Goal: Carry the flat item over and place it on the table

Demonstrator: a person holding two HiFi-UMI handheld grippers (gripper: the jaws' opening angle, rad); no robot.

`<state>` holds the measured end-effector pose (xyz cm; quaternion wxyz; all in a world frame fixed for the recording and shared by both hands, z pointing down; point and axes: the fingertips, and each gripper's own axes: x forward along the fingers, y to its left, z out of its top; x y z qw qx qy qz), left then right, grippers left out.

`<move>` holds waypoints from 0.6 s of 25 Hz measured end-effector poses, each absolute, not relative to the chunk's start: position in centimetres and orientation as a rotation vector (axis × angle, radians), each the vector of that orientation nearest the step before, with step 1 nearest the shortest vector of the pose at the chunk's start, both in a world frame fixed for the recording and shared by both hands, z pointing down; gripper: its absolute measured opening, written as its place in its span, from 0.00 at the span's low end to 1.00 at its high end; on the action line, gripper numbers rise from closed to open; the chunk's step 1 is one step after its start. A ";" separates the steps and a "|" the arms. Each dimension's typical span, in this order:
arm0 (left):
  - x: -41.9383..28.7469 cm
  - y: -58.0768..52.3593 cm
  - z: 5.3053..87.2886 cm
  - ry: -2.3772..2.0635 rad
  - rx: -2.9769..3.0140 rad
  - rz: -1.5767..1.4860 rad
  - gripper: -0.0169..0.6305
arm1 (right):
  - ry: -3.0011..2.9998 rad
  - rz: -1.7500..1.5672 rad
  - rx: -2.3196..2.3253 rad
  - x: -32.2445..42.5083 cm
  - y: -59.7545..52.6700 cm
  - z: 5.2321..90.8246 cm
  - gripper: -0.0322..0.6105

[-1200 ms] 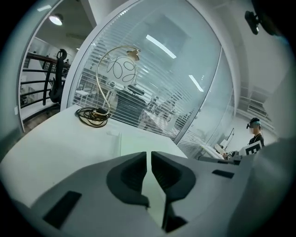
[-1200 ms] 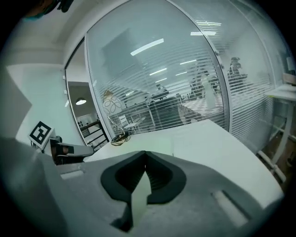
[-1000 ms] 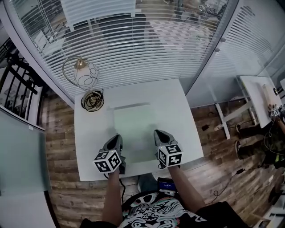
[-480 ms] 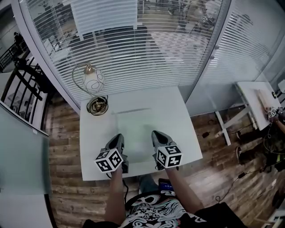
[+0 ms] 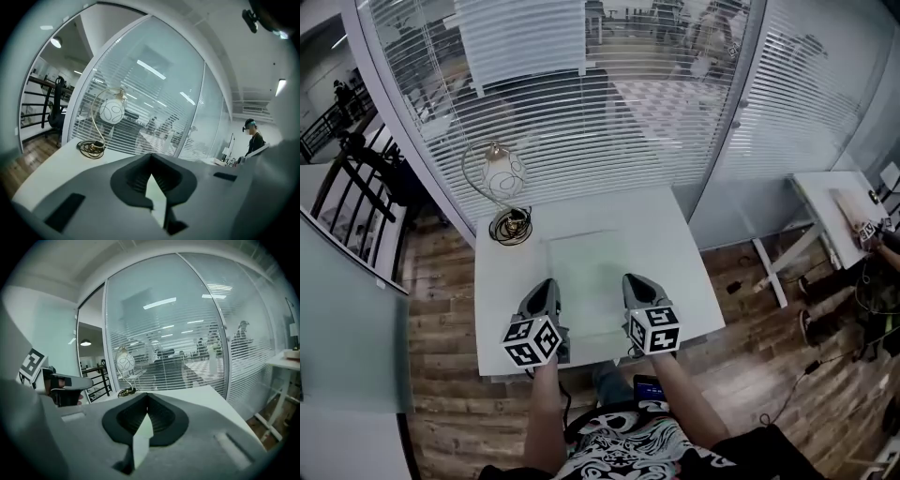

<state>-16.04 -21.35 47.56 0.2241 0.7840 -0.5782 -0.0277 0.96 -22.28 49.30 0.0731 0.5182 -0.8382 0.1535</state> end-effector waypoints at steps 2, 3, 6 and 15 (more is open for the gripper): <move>-15.9 -20.8 46.9 -1.596 2.186 -0.090 0.04 | -2.527 0.455 1.570 1.1 -21.8 48.7 0.06; -15.7 -20.5 46.7 -1.580 2.191 -0.108 0.04 | -2.531 0.454 1.573 1.2 -21.5 48.5 0.06; -15.5 -19.7 46.5 -1.530 2.177 -0.156 0.04 | -2.536 0.445 1.572 1.4 -20.6 48.3 0.06; -15.0 -17.8 47.5 -1.561 2.201 -0.071 0.04 | -2.551 0.447 1.579 1.9 -18.7 48.5 0.06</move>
